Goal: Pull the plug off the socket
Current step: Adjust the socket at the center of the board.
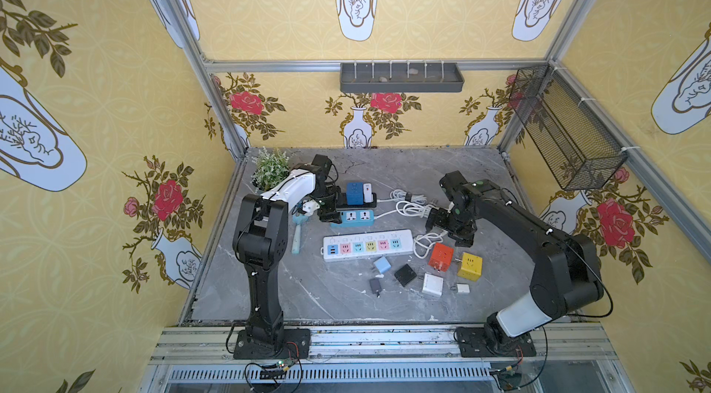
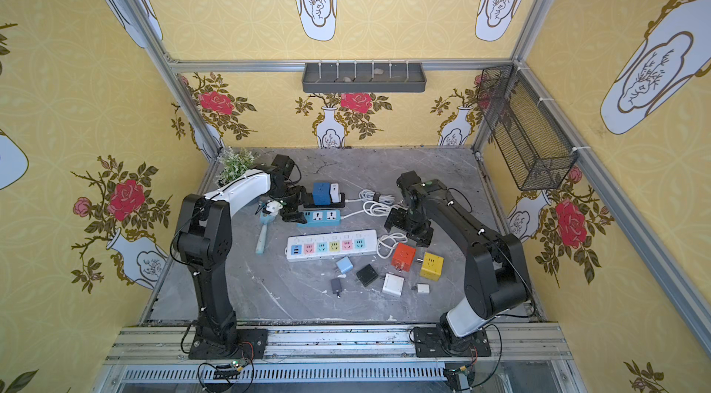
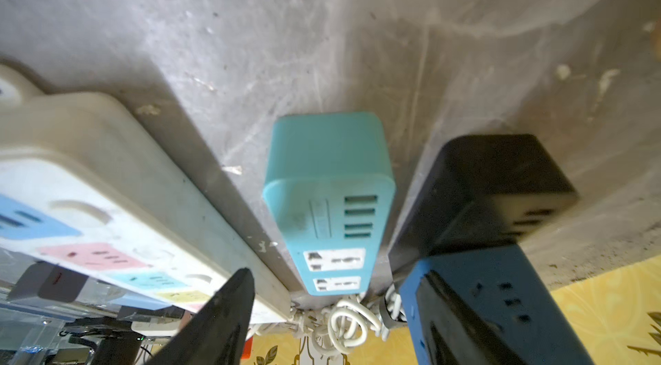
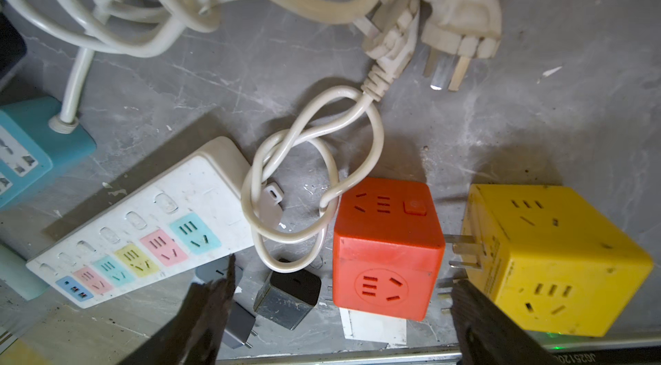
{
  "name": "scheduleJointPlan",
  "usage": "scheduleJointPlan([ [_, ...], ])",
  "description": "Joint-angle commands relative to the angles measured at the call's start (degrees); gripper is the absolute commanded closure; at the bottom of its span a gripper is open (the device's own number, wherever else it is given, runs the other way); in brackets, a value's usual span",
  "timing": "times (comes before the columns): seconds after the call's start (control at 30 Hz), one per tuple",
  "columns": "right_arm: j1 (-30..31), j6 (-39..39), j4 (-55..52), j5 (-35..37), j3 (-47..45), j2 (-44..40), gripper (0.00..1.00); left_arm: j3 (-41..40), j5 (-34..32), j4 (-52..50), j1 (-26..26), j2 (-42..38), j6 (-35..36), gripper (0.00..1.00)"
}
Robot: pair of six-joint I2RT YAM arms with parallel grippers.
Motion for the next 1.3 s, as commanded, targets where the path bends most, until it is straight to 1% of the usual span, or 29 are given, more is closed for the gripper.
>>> scheduleJointPlan([
  [0.0, 0.6, -3.8, 3.4, 3.9, 1.4, -0.5, 0.03, 2.7, -0.2, -2.5, 0.3, 0.8, -0.3, 0.23],
  [0.07, 0.9, -6.4, 5.5, 5.3, 2.5, -0.5, 0.03, 4.7, 0.0, -3.1, 0.6, 1.9, -0.2, 0.22],
  [0.17, 1.2, -10.6, 8.8, 6.7, 3.9, -0.6, 0.03, 6.8, -0.1, -3.4, 1.4, 3.5, -0.1, 0.13],
  [0.37, 1.4, -17.2, 14.8, 8.1, 5.3, -0.7, 0.03, 12.0, -0.4, -3.6, 2.6, 7.7, 0.7, 0.12],
  [0.5, 1.4, -20.4, 19.8, 6.9, 3.6, -2.1, 0.03, 15.3, -0.6, -5.2, 2.9, 10.3, 1.4, 0.13],
  [0.63, 1.4, -23.5, 24.7, 5.6, 1.6, -3.1, 0.03, 16.6, -1.0, -5.9, 3.0, 12.0, 1.7, 0.14],
  [0.77, 1.3, -26.5, 28.2, 6.2, 0.5, -3.7, 0.03, 18.9, -1.3, -5.9, 3.3, 14.1, 2.3, 0.15],
  [0.93, 1.0, -28.5, 31.2, 6.8, -1.0, -4.3, 0.03, 21.6, -1.3, -6.7, 3.3, 16.4, 3.0, 0.17],
  [1.07, 0.7, -29.2, 32.5, 7.0, -1.4, -3.6, 0.02, 22.2, -1.0, -7.3, 3.3, 17.5, 3.1, 0.20],
  [1.27, 0.6, -31.8, 37.4, 5.5, -2.9, -3.6, 0.02, 23.9, 0.1, -9.1, 2.9, 19.6, 3.0, 0.22],
])
